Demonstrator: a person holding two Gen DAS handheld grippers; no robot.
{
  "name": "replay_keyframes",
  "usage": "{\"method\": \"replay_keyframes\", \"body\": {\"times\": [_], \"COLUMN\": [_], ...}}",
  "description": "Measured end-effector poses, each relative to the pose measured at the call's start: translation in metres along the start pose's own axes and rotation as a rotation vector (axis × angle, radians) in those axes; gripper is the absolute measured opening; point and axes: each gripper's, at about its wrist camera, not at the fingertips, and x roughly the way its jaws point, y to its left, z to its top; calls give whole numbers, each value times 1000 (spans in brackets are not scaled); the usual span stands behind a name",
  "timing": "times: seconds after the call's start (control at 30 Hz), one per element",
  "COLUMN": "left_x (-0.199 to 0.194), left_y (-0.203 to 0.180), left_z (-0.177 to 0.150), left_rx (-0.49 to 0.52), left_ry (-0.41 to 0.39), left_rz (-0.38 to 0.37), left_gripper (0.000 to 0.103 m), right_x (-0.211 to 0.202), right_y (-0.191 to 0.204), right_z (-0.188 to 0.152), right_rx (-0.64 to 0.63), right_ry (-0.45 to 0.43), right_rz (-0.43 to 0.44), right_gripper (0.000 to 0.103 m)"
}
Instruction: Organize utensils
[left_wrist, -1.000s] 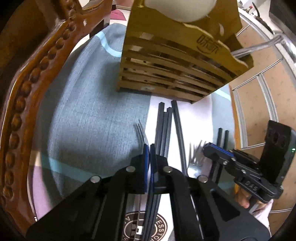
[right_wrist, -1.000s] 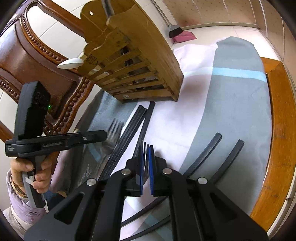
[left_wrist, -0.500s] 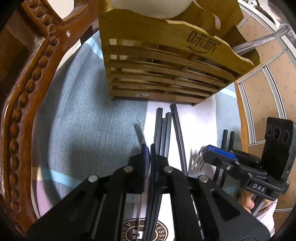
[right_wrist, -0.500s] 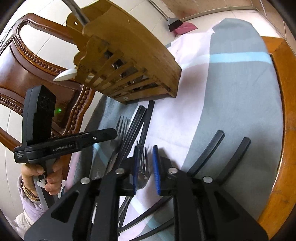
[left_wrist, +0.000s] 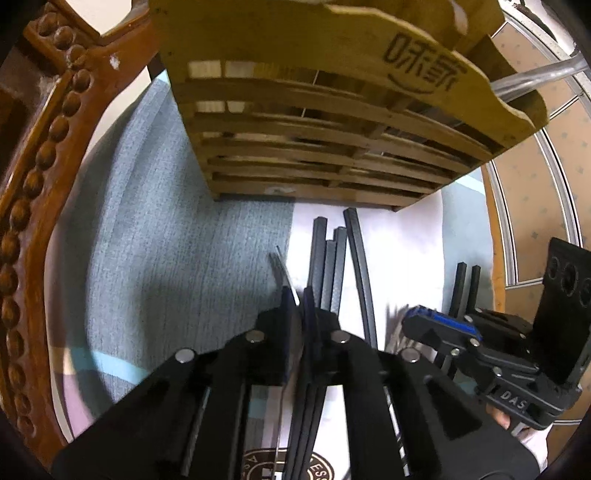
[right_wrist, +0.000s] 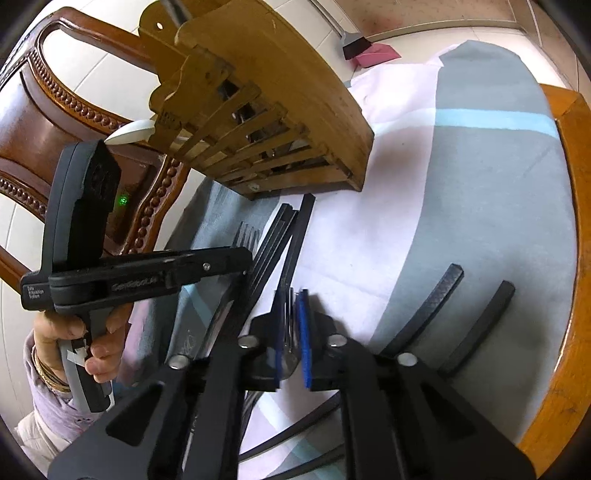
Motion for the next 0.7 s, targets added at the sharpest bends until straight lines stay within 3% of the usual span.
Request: {"method": "replay_keyframes", "body": {"times": [0.07,0.23,0.43,0.63,0.7], "left_x": [-12,-73,-152,-222,-238], "left_y": [1,-6,-7,-4,-5], "left_z": [-3,-23,-47,-49,-43], "left_rx": [0,34,71,26,15], "left_ry": [-39,-252,-551,-813,-855], "left_rz": [-10,-17,-49,-188,-221], "left_gripper": [5,4,2,2,2], "right_x": [-6,-40,-97,-133,-139], "right_y": [6,37,134,200,217], "right_z": [0,-1,-15,-12,-7], "right_rx": [-20,-100,-402,-543,-577], "right_ry": [-15,-142,-482,-709,-774], "right_rz": [-30,-135,-491,-604,-639], "right_gripper": [2,2,2,2,2]}}
